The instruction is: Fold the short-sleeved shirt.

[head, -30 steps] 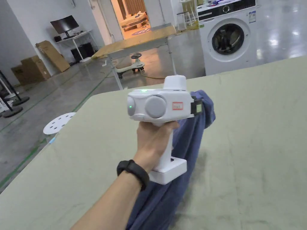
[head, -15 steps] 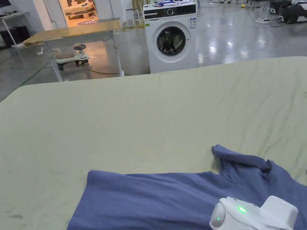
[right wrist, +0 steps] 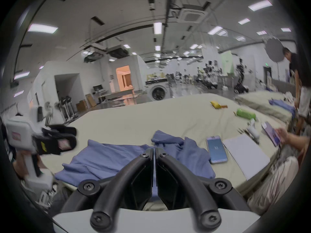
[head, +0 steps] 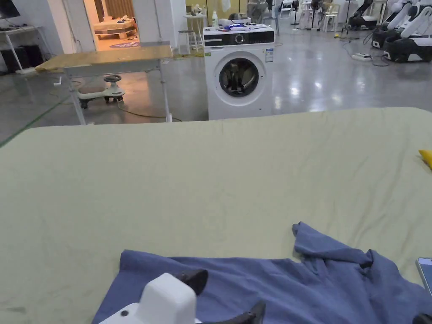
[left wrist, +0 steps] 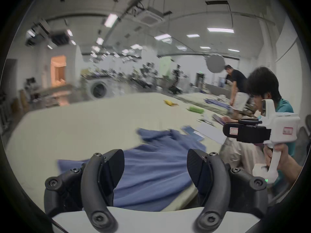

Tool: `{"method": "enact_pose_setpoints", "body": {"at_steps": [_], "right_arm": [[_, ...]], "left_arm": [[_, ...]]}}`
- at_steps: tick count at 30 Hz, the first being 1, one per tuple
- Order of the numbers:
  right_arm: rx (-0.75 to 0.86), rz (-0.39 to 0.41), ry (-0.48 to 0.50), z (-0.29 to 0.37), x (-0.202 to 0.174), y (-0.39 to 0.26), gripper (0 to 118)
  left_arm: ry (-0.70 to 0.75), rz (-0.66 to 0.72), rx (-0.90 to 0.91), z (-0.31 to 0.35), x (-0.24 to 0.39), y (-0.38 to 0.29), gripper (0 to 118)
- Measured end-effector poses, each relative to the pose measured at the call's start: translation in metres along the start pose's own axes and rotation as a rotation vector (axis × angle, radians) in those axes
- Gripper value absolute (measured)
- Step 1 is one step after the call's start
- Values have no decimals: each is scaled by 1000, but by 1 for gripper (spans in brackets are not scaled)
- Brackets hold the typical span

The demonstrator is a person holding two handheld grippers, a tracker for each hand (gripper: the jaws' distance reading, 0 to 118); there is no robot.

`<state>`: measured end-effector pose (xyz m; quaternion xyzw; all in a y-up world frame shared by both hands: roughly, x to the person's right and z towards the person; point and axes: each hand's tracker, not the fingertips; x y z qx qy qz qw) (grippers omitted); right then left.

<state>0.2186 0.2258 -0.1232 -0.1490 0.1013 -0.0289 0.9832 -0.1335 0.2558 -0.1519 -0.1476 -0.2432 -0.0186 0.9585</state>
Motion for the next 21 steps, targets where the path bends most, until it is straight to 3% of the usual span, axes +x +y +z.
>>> {"method": "enact_pose_setpoints", "body": {"at_steps": [3,5,7,9,12,21], "right_arm": [[18,39,43,-6,-17,2,1],[76,39,133,-5,-25,1,1],[81,16,179,-5,-31,0,1],[69,8,167,-8,-34,-2,1],[52,-2,157,-13,-35,-5,1],[-12,-18,97,-26,-25,-10,1]], "left_arm": [[192,4,95,55,-16,-5,78],[242,16,125,84,-23,-9,68],[282,12,154,102,-22,-11,30],[352,18,143,113,-21,-14,10],[383,48,142,117,-20,-17,0],[419,158,103,111,-28,-31,0]]}}
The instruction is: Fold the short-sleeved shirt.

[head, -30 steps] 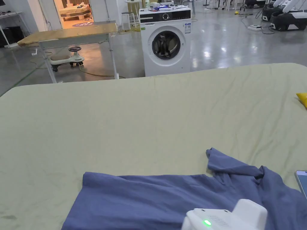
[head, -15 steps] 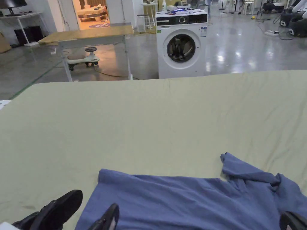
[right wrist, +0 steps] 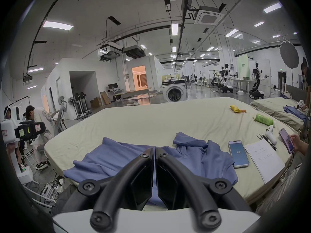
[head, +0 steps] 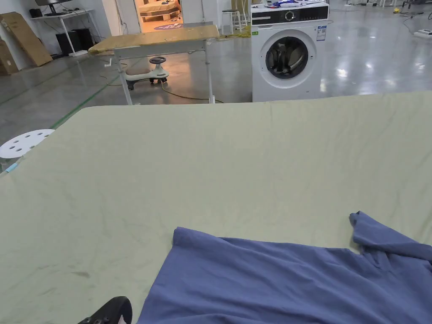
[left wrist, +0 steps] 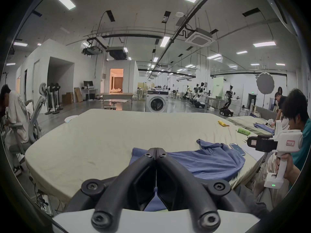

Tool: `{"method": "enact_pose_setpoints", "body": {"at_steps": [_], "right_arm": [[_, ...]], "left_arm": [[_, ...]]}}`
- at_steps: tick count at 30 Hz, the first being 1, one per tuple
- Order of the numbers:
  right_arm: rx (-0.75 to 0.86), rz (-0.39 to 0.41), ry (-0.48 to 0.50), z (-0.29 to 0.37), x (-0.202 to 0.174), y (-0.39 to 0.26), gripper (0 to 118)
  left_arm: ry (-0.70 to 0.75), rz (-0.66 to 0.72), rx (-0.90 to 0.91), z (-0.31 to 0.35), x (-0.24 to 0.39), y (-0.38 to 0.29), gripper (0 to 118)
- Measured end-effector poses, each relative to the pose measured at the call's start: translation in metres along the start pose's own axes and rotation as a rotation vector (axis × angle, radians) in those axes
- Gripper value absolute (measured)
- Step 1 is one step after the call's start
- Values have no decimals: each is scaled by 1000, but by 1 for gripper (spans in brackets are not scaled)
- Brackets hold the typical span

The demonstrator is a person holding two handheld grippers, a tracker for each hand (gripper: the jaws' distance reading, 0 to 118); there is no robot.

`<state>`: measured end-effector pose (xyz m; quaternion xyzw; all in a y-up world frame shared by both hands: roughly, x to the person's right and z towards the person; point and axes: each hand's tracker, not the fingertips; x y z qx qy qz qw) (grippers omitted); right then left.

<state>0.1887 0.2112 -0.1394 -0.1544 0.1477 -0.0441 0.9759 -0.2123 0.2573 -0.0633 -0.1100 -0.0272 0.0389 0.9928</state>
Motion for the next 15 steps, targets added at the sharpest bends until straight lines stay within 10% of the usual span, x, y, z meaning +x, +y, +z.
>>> {"method": "enact_pose_setpoints", "body": {"at_steps": [7,12,15], "right_arm": [[-36,-20,-6,-8,7,-7,1],[-58,-25,-25,-10,8,-13,1],[-85,-41,-39,-10,15,-19,1]], "left_arm": [[-62,17,-78,-48,-24,0,1],[-120,109,-203,-138,-51,13,67],[-140,169,-312,-206,-70,14,70]]}}
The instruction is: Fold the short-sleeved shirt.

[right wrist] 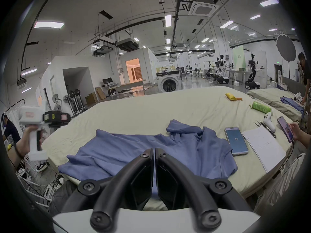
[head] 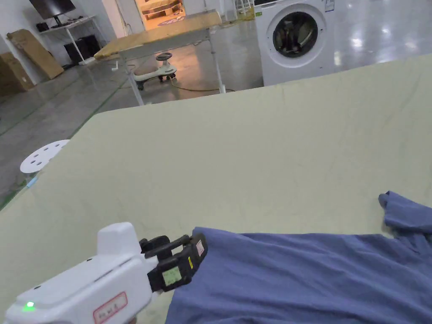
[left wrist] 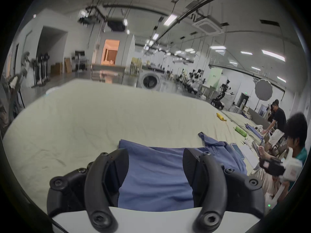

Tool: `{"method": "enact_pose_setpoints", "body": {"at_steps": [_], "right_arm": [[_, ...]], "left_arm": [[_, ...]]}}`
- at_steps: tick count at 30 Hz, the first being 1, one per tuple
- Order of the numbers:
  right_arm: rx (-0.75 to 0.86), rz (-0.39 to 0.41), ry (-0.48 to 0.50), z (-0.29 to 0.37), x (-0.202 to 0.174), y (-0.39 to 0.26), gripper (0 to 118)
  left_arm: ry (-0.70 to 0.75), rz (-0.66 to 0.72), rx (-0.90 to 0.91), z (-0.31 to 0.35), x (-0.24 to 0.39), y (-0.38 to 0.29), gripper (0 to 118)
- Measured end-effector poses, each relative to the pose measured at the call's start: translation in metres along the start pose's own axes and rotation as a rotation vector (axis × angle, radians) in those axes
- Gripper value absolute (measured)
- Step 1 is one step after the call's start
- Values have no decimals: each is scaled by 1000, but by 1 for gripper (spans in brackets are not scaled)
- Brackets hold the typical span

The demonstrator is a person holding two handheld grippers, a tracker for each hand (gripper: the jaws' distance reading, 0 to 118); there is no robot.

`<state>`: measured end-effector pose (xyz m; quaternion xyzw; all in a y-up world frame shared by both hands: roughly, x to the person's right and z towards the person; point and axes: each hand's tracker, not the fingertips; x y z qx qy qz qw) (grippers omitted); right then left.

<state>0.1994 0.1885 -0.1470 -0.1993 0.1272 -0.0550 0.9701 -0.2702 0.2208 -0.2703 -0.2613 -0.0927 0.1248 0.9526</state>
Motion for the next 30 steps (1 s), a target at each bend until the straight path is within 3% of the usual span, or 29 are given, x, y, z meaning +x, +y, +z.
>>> {"method": "enact_pose_setpoints", "body": {"at_steps": [4,6,13,17,20,24,25,26,27,30], "right_arm": [[-31,-42,-41,-1,16,-7,1],[-48,-89,-65,-1,26,-10,1],[-92,-129,-122,7,53,-13,1],[-113,-142,-167,8,61,-17,1],[-136,-103,-159,-2,66,-14,1],[-142,21,-173,-39,84,19,2],[-154,17,-168,-54,92,32,7],[-183,11,-164,-69,101,44,20],[-215,-4,-150,-87,111,54,41],[-288,-60,-116,-141,150,68,71]], "left_arm": [[119,-50,-192,-96,-23,27,70],[128,0,-246,-137,-39,28,70],[207,89,-393,-204,-53,12,65],[242,42,-384,-209,-45,6,40],[223,-13,-404,-210,-33,0,8],[263,-127,-460,-223,-20,-9,4],[260,-127,-464,-225,-20,-9,4],[260,-123,-470,-225,-21,-8,4],[257,-128,-479,-222,-16,-7,4],[247,-164,-507,-223,-14,-5,4]]}}
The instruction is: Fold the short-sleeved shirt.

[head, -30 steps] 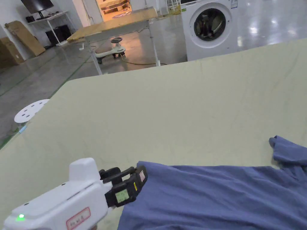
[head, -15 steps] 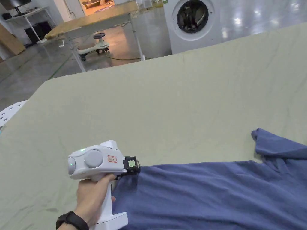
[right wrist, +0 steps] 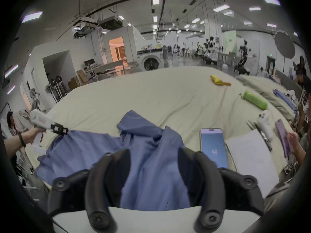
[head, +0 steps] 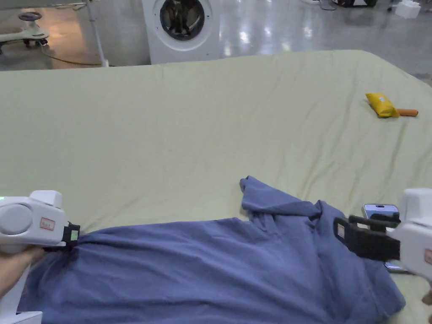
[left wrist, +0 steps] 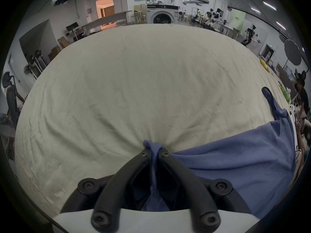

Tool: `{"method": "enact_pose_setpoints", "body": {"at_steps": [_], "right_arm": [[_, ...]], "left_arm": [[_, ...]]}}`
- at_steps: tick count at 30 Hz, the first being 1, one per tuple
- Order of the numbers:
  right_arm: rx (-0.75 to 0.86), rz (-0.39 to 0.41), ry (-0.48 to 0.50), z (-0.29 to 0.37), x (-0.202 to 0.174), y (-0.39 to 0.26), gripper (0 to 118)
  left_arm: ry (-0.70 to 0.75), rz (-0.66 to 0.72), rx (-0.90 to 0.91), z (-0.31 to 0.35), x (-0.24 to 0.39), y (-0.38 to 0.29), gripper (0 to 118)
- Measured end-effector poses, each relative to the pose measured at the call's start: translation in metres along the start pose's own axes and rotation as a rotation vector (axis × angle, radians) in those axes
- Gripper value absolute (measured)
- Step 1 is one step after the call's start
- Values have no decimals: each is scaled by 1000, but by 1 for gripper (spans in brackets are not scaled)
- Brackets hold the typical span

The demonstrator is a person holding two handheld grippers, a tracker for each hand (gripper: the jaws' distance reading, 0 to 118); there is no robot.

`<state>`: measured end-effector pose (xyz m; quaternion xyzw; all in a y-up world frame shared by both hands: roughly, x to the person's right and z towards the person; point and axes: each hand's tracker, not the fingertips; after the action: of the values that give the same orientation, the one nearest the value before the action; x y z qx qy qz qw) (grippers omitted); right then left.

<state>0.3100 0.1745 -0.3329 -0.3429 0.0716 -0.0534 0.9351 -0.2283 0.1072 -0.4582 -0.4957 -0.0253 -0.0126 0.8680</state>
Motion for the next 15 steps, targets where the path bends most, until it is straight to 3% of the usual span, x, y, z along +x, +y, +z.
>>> {"method": "enact_pose_setpoints", "body": {"at_steps": [4,7,9,11,13,14,15], "right_arm": [[-138,-82,-53,-69,25,29,71],[-273,-117,-31,-116,43,34,71],[-335,-119,-84,-127,47,29,52],[-295,-73,-91,-120,42,23,33],[-284,-78,-64,-111,45,21,28],[-288,-108,-16,-108,46,20,8],[-268,-103,-31,-101,45,20,1]], "left_arm": [[-7,10,-6,3,0,0,4],[-15,11,-4,6,-1,0,4],[-24,22,2,6,-4,-1,4],[-29,45,11,8,-5,-2,4],[-32,54,16,8,-7,-2,4],[-36,51,21,10,-8,-3,4],[-46,36,34,15,-9,-4,4]]}}
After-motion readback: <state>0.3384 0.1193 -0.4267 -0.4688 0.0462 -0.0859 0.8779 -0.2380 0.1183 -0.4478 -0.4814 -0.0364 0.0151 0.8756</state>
